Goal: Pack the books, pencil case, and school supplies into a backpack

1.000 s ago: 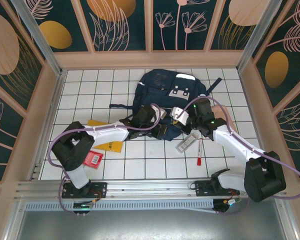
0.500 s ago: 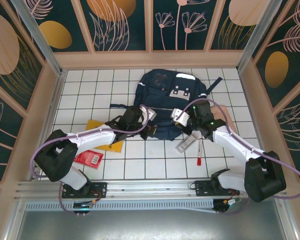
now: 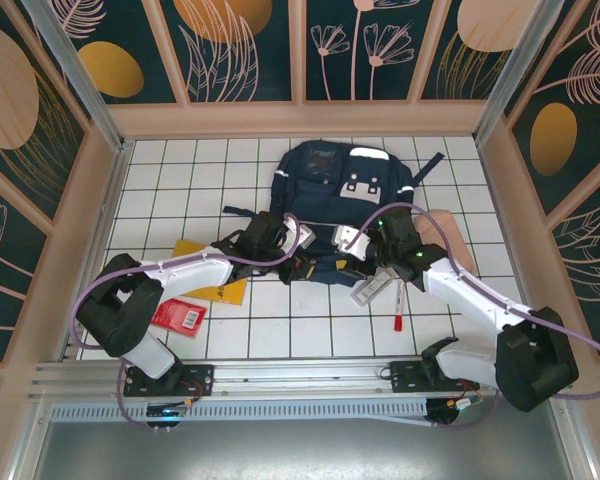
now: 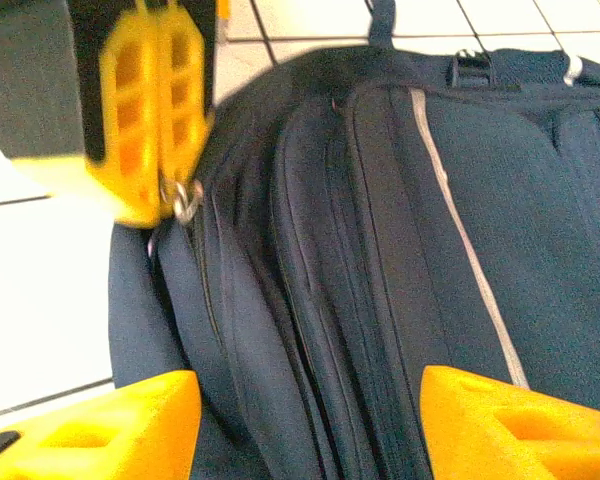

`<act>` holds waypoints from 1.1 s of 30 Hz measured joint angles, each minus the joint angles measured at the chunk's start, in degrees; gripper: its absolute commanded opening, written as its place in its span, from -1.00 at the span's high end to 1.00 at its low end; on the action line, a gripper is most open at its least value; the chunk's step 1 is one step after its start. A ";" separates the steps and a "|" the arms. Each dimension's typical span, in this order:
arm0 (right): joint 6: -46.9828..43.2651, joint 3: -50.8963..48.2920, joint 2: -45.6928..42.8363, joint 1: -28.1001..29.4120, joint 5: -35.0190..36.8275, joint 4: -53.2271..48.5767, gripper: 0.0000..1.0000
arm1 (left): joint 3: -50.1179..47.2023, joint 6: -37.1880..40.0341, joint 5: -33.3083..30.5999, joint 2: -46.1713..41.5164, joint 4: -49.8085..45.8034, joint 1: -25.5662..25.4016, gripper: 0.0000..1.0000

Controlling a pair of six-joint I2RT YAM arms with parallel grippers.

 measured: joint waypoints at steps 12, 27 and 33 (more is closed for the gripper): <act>-0.42 3.17 8.90 2.36 -1.79 -0.92 1.00 | 0.96 -1.05 2.40 -0.70 -0.31 0.81 1.00; -2.27 0.31 1.51 1.92 3.80 -0.79 -0.14 | -1.62 4.07 -2.01 -4.15 -4.72 10.45 1.00; 8.87 0.72 2.16 1.77 -3.80 4.44 -0.56 | 0.70 0.96 0.66 -3.13 -5.20 7.28 1.00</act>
